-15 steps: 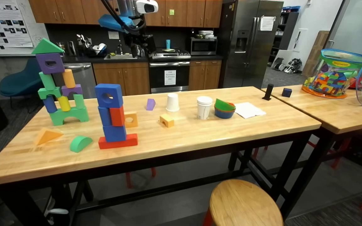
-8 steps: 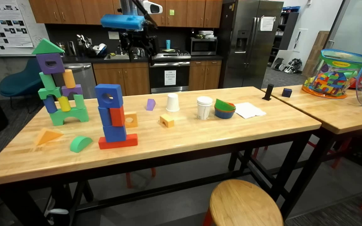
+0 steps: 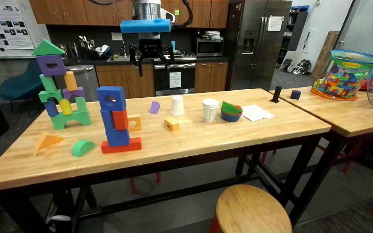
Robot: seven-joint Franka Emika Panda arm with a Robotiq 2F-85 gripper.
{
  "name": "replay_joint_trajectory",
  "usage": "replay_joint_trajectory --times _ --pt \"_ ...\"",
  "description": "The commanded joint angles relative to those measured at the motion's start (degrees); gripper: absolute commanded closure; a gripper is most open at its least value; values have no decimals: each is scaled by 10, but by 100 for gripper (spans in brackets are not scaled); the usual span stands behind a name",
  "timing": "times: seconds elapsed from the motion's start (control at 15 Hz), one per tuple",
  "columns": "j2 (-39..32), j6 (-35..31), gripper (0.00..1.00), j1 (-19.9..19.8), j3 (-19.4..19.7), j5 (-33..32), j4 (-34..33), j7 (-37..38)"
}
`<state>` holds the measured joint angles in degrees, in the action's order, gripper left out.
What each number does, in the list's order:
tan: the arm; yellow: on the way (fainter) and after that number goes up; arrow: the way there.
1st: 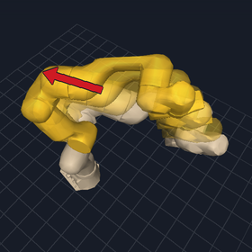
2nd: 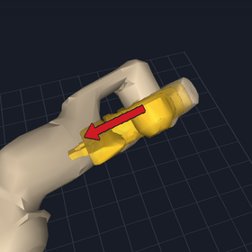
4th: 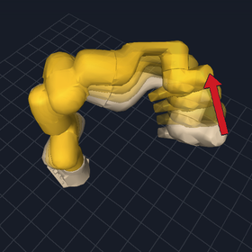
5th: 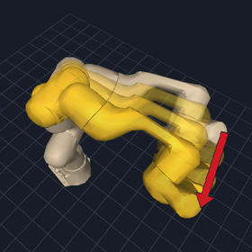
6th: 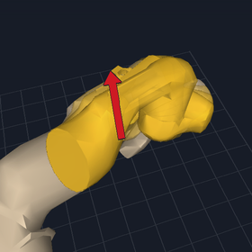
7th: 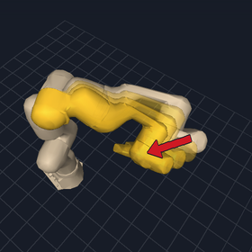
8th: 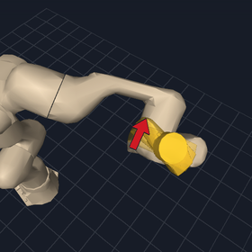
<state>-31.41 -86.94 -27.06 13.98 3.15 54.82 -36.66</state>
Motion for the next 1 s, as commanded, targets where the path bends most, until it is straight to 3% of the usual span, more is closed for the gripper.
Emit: replay_joint_trajectory --times 0.0,0.53,0.93 --pt "-4 0 0 1 0 -7 -2 -10" --pt "-15 20 0 3 -2 -18 -10 -46" --pt "-6 22 0 8 -4 -56 10 -187"
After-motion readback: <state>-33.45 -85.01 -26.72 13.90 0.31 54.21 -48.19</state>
